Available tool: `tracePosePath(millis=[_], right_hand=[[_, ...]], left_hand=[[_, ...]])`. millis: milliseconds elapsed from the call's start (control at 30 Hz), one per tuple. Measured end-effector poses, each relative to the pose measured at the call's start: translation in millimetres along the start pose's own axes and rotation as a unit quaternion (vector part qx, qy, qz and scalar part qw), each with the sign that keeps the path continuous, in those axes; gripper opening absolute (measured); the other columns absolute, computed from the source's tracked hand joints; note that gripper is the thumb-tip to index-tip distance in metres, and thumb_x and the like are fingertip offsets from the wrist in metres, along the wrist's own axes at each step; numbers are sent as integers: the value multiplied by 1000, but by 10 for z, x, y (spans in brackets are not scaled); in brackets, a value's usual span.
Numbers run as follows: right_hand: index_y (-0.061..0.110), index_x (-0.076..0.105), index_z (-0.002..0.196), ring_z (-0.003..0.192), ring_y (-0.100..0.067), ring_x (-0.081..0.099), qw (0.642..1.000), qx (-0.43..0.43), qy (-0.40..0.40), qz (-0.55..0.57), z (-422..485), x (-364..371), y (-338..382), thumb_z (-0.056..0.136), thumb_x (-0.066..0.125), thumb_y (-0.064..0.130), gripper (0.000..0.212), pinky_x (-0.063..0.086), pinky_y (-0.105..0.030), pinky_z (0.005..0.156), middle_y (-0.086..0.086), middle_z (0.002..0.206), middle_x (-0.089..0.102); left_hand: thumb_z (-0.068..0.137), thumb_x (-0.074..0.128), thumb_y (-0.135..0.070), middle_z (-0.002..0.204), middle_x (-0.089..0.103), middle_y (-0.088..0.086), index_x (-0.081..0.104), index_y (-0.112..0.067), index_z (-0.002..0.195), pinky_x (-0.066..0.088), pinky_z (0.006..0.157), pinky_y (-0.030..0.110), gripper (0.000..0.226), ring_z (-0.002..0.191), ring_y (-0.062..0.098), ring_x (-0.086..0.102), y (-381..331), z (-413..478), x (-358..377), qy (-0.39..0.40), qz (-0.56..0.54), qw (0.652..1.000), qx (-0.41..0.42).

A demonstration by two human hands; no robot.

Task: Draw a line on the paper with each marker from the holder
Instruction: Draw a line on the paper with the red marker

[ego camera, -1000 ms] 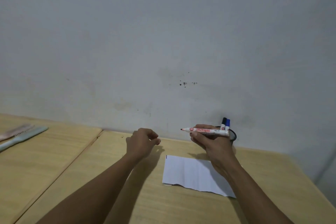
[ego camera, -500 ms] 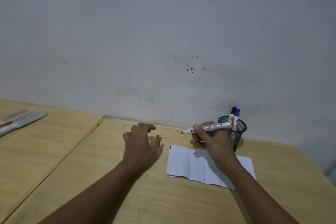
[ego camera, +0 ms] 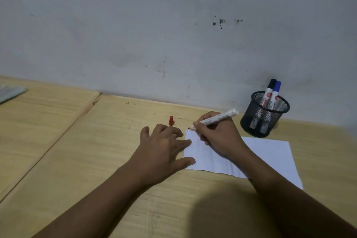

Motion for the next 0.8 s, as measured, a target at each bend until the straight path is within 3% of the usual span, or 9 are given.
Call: tracePosePath(millis=[167, 300, 500, 800], right_hand=[[12, 73, 89, 61, -17, 66, 999, -29, -4, -21, -3, -18, -23, 91, 72, 20, 9, 52, -23, 53, -12, 75, 73], [14, 73, 88, 65, -26, 69, 999, -40, 9, -34, 22, 14, -36, 91, 71, 22, 9, 56, -27, 56, -9, 73, 73], [14, 73, 87, 60, -12, 67, 996, -57, 20, -63, 36, 43, -29, 92, 69, 24, 12, 51, -17, 55, -6, 71, 71], [13, 74, 84, 60, -8, 66, 994, -65, 21, -83, 56, 60, -32, 93, 69, 26, 16, 48, -15, 53, -2, 68, 69]], left_hand=[[79, 37, -79, 147, 37, -16, 47, -51, 132, 17, 109, 65, 61, 137, 12, 21, 67, 50, 48, 29, -10, 1000, -7], [74, 32, -81, 146, 38, -14, 50, -52, 130, 16, 109, 67, 65, 137, 13, 22, 96, 51, 78, 30, -27, 999, -13], [72, 24, -83, 147, 37, -16, 48, -54, 130, 18, 108, 66, 69, 136, 11, 20, 101, 59, 97, 34, -26, 999, -15], [72, 24, -83, 142, 42, -15, 51, -53, 127, 24, 105, 67, 69, 133, 12, 25, 93, 72, 99, 25, -26, 999, -8]])
Point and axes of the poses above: each hand's wrist, its own z-axis towards the middle knuckle, its own x-axis out of the palm, y = z × x, the point moved 9 cm from there along z, towards the middle knuckle
